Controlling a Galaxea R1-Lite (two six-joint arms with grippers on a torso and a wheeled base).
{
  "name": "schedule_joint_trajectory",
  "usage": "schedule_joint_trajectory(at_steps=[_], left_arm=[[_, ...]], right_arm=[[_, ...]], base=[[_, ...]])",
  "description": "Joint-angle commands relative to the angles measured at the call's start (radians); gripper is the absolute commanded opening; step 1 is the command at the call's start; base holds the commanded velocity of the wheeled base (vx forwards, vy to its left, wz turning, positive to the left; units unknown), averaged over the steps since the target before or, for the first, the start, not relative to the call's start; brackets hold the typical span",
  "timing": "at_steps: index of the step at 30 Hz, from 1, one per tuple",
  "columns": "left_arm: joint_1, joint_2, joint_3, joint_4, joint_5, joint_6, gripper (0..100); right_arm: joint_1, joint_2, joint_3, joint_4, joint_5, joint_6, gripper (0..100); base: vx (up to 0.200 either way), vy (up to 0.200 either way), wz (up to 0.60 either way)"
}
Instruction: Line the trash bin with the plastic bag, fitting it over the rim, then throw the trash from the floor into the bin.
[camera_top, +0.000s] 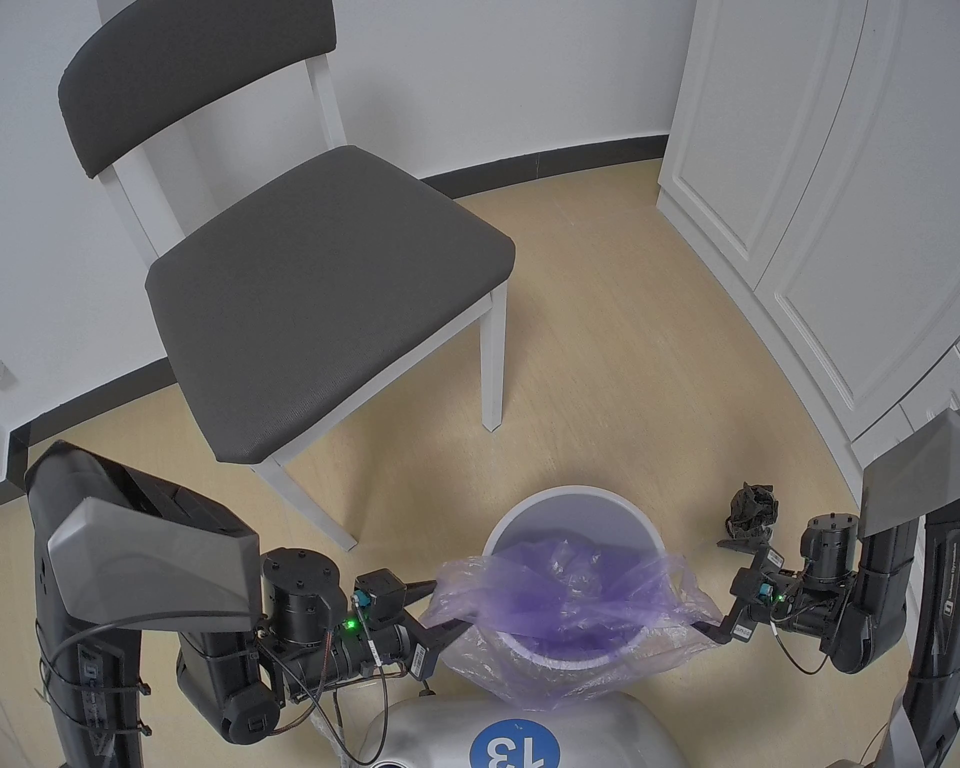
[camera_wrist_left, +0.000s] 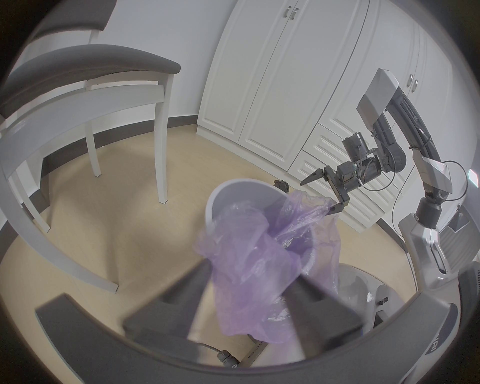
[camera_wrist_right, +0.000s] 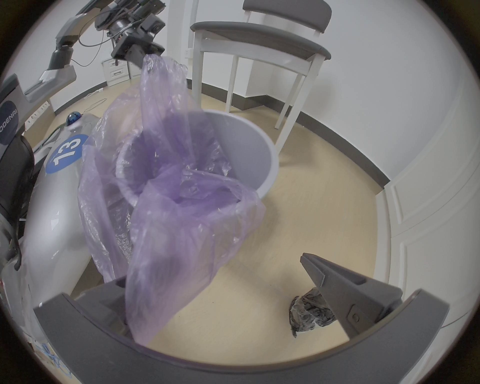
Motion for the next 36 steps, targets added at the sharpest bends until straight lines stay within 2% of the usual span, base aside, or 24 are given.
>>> schedule_joint_trajectory(at_steps=[1, 4, 5, 7, 12, 14, 17, 21, 22, 25, 27, 29, 32, 33, 36], left_arm=[[0.012, -0.014, 0.017, -0.018, 0.001, -0.006, 100], [0.032, -0.024, 0.029, -0.018, 0.0, 0.0, 100], [0.033, -0.024, 0.029, -0.018, 0.0, 0.0, 100], [0.05, -0.033, 0.043, -0.018, -0.002, 0.005, 100], [0.049, -0.048, 0.066, -0.018, -0.002, 0.006, 100], [0.046, -0.047, 0.068, -0.018, -0.002, 0.008, 100], [0.046, -0.048, 0.071, -0.018, -0.002, 0.008, 100], [0.049, -0.05, 0.068, -0.018, -0.002, 0.008, 100], [0.049, -0.05, 0.069, -0.018, -0.002, 0.008, 100], [0.052, -0.048, 0.068, -0.018, -0.002, 0.008, 100], [0.052, -0.05, 0.066, -0.018, -0.002, 0.008, 100], [0.052, -0.059, 0.071, -0.018, -0.002, 0.008, 100], [0.052, -0.064, 0.074, -0.018, -0.002, 0.008, 100], [0.052, -0.065, 0.074, -0.018, -0.002, 0.008, 100], [0.052, -0.065, 0.074, -0.018, 0.0, 0.006, 100]], right_arm=[[-0.005, -0.142, 0.0, -0.017, 0.004, 0.1, 100], [0.0, -0.214, -0.02, -0.016, 0.004, 0.192, 100], [0.0, -0.217, -0.021, -0.016, 0.004, 0.195, 100], [0.04, -0.254, -0.044, -0.014, 0.005, 0.249, 100], [0.069, -0.308, -0.081, 0.038, 0.005, 0.274, 100], [0.072, -0.323, -0.064, 0.093, 0.005, 0.261, 100], [0.064, -0.318, -0.014, 0.167, 0.005, 0.182, 100], [0.02, -0.275, 0.048, 0.173, 0.005, 0.083, 100], [-0.013, -0.237, 0.075, 0.173, 0.005, 0.024, 100], [-0.052, -0.159, 0.094, 0.133, 0.008, -0.002, 100], [-0.062, -0.167, 0.103, 0.047, 0.053, 0.022, 100], [-0.051, -0.251, 0.109, -0.014, 0.129, 0.11, 100], [-0.023, -0.292, 0.098, -0.009, 0.129, 0.149, 100], [0.033, -0.335, 0.06, 0.006, 0.129, 0.197, 100], [0.095, -0.375, -0.06, 0.08, 0.129, 0.246, 100]], base=[[0.0, 0.0, 0.0], [0.0, 0.0, 0.0], [0.0, 0.0, 0.0], [0.0, 0.0, 0.0], [0.0, 0.0, 0.0], [0.0, 0.0, 0.0], [0.0, 0.0, 0.0], [0.0, 0.0, 0.0], [0.0, 0.0, 0.0], [0.0, 0.0, 0.0], [0.0, 0.0, 0.0], [0.0, 0.0, 0.0], [0.0, 0.0, 0.0], [0.0, 0.0, 0.0], [0.0, 0.0, 0.0]])
